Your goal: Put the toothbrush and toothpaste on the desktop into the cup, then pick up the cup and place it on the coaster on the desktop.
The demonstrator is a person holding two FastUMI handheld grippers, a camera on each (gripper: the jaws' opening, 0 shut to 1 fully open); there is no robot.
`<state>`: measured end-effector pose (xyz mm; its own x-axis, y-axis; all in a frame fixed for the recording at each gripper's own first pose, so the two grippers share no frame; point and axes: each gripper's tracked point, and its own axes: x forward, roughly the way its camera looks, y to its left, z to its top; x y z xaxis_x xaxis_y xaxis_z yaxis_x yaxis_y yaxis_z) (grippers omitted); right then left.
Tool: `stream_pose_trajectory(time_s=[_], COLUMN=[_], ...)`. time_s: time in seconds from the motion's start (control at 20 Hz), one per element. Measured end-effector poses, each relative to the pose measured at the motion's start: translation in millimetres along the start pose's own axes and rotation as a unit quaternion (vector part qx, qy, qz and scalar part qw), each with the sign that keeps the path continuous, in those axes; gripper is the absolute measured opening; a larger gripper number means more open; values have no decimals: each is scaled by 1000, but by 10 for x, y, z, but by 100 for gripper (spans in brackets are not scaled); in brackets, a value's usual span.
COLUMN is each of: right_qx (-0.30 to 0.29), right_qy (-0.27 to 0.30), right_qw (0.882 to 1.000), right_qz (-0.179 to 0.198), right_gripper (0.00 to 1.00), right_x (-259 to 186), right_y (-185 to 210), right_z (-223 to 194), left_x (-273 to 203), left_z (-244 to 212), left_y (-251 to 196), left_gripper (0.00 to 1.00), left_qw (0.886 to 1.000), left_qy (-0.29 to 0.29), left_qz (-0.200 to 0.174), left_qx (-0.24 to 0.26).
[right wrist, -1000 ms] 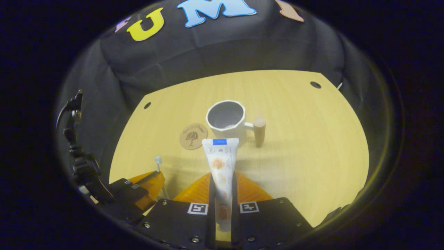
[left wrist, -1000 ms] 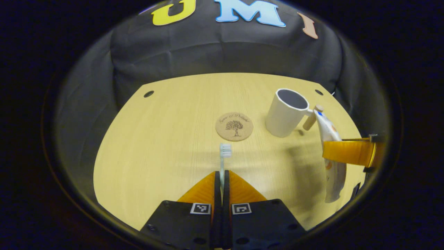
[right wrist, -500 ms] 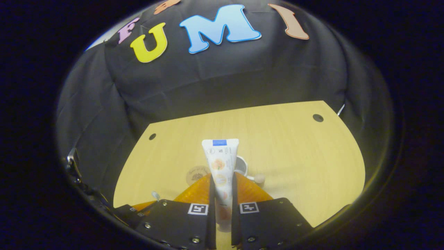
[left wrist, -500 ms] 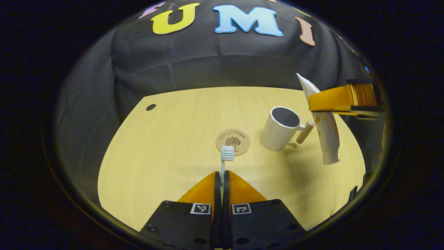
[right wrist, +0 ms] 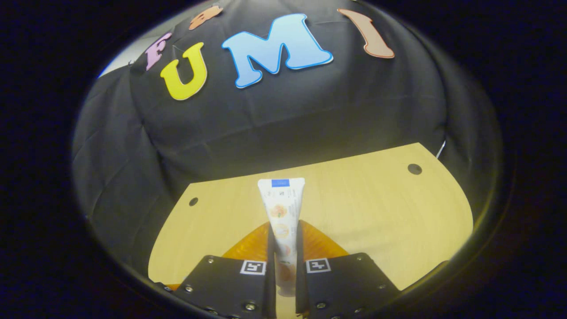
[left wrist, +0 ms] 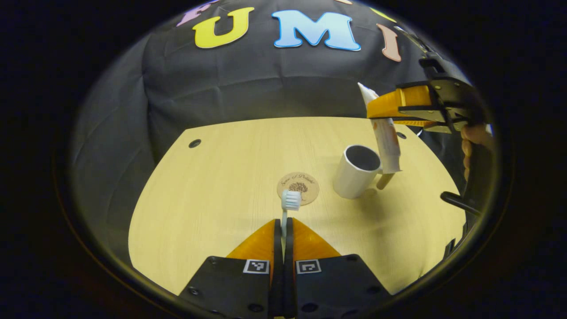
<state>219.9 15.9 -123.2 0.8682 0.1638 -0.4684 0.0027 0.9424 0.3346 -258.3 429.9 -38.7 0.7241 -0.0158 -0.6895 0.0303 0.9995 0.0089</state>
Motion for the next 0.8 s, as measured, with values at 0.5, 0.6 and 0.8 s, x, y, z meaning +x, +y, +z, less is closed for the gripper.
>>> stream_pose_trajectory(time_s=[0.5,0.6,0.8], right_qx=[-49,-42,-40], right_qy=[-44,-45,-56], right_qw=[998,998,998], right_qz=[1,0,0], right_gripper=[18,18,18], right_x=[255,267,266], right_y=[64,70,80], right_z=[46,53,71], left_x=[3,-46,-116], left_z=[-21,-50,-75], left_y=[-274,-247,-188], left_gripper=[8,8,8], left_qw=[1000,1000,1000], left_qy=[5,5,4], left_qz=[12,15,19], left_qx=[-9,-12,-14])
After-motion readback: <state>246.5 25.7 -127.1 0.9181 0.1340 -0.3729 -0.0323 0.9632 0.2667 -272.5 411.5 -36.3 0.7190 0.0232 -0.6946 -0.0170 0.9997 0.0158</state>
